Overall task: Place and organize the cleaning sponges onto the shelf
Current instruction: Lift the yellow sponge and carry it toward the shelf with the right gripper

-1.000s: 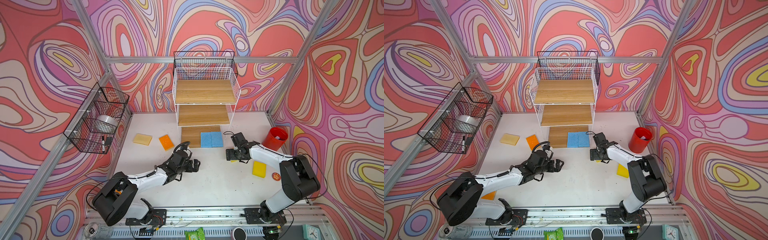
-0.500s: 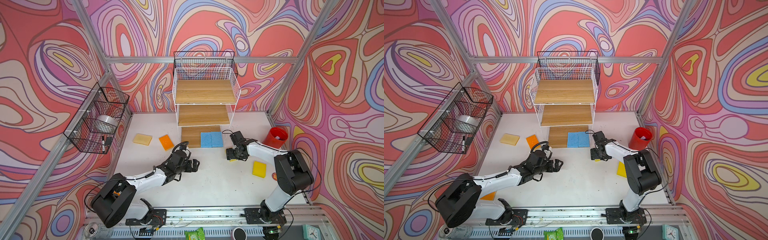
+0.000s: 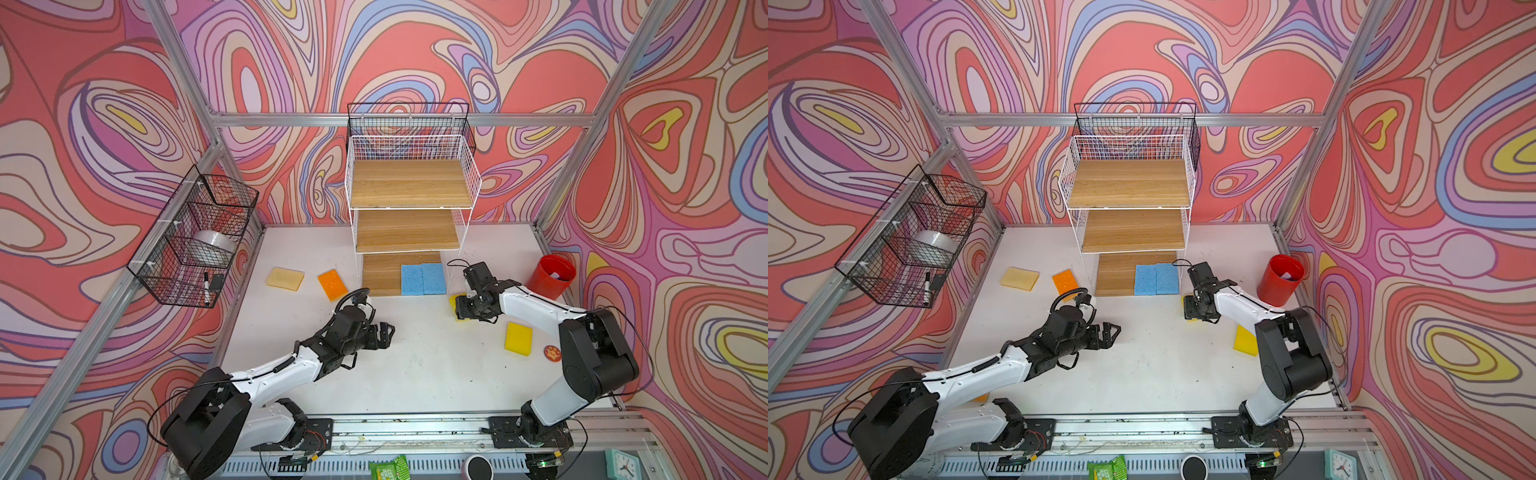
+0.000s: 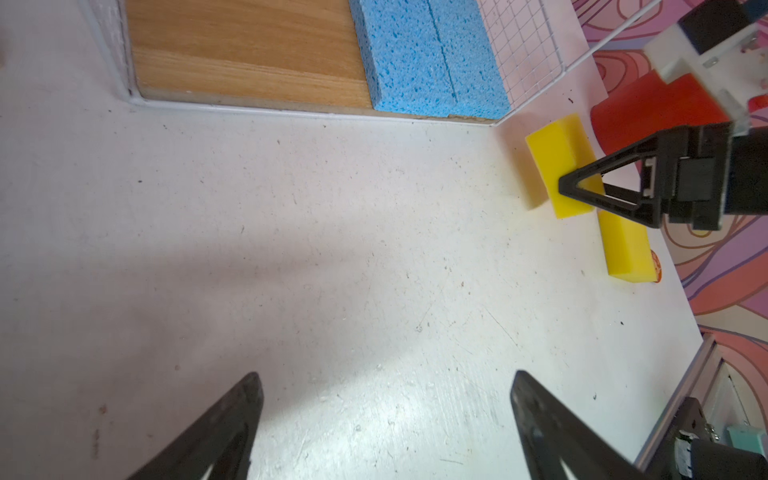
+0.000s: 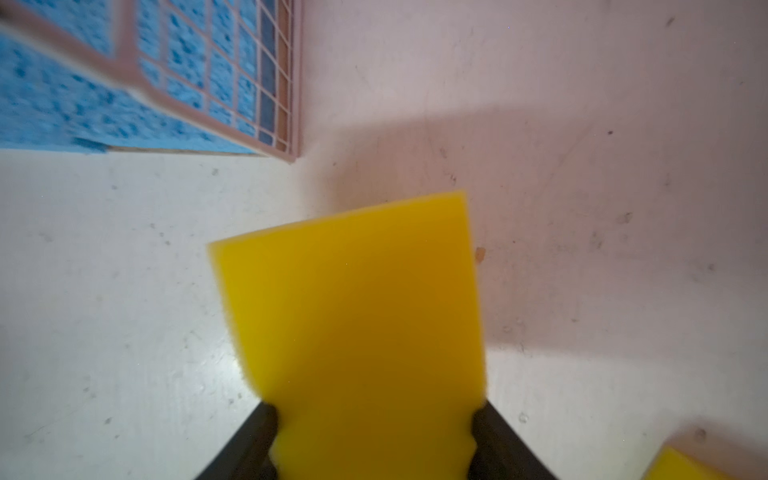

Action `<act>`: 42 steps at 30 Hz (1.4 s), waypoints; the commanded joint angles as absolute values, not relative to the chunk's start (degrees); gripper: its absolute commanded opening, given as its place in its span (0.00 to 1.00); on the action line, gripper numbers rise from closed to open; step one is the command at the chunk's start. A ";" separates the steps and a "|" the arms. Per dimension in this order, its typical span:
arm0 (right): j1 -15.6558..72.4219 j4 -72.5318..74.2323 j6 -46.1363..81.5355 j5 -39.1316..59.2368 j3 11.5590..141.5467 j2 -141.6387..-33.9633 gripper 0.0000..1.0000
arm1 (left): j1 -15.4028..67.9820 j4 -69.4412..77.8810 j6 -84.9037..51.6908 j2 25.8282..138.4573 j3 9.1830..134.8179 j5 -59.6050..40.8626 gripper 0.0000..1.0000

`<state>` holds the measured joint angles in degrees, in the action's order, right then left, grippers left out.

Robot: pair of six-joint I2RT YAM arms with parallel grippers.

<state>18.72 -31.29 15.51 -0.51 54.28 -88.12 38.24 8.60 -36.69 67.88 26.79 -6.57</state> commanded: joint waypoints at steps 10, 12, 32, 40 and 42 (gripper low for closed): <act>28.43 -35.39 21.87 -3.98 49.19 -68.86 0.62 | 37.97 0.85 -37.58 59.30 28.94 -5.76 0.94; 31.90 -36.02 24.51 -6.76 48.59 -65.63 0.61 | 37.96 -0.14 -37.73 58.07 28.95 -5.61 0.94; 51.86 -27.42 26.58 -32.35 60.37 -63.65 0.57 | 37.97 -7.50 -34.11 50.74 31.19 -3.37 0.94; 51.72 -29.70 21.32 -37.90 71.89 -69.61 0.57 | 37.97 -4.96 -34.50 48.42 26.27 -3.73 0.94; 51.44 -29.88 20.92 -38.41 73.79 -71.41 0.57 | 37.98 -4.82 -34.26 48.52 26.02 -3.55 0.94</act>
